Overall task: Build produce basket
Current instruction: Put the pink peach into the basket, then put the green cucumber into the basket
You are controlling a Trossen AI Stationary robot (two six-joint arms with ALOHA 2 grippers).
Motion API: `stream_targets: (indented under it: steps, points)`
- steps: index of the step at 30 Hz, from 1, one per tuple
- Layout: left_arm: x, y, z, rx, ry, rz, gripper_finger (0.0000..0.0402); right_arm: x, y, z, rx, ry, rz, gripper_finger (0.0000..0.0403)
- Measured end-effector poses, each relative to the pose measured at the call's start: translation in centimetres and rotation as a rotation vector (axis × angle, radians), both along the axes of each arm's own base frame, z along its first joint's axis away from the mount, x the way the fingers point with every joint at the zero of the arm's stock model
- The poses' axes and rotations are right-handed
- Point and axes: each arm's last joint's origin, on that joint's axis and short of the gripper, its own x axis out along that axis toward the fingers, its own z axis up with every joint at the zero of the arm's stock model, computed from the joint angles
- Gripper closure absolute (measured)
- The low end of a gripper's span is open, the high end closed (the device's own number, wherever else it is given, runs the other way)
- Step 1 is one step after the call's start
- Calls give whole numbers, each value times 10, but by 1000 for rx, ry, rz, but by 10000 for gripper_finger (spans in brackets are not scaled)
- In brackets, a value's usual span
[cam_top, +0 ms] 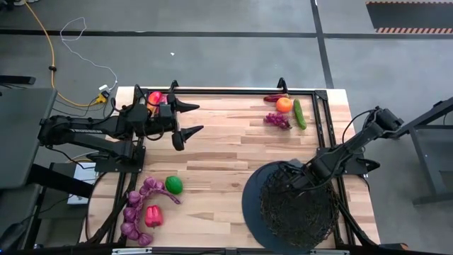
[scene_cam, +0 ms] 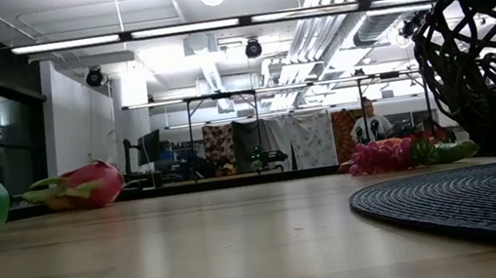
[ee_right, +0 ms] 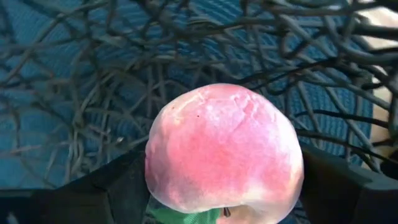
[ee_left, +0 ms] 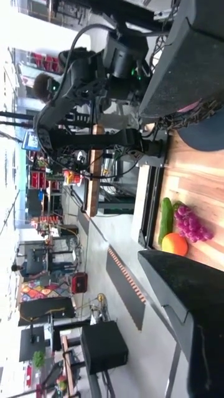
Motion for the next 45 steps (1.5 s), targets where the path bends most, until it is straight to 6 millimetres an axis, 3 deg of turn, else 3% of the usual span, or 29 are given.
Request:
stream_targets:
  steps: [14,22,27,31,35,39,45]
  points:
    - [0,0,0,-14,-6,8,46,4,4,1,36,-47,42,87]
    - [0,0,0,-34,-13,8,46,5,6,2,66,-51,62,12]
    - [0,0,0,-34,-13,8,46,1,5,6,95,-39,108,16]
    - [0,0,0,-42,-16,7,46,-7,0,20,140,-96,130,16]
    - [0,0,0,-43,-18,-1,46,-18,-10,45,177,-264,119,16]
    - [-1,0,1,-69,-31,-3,46,-27,-23,74,171,-548,47,16]
    - [-7,-1,5,-134,-80,-8,46,-31,-58,120,-37,-1055,-153,16]
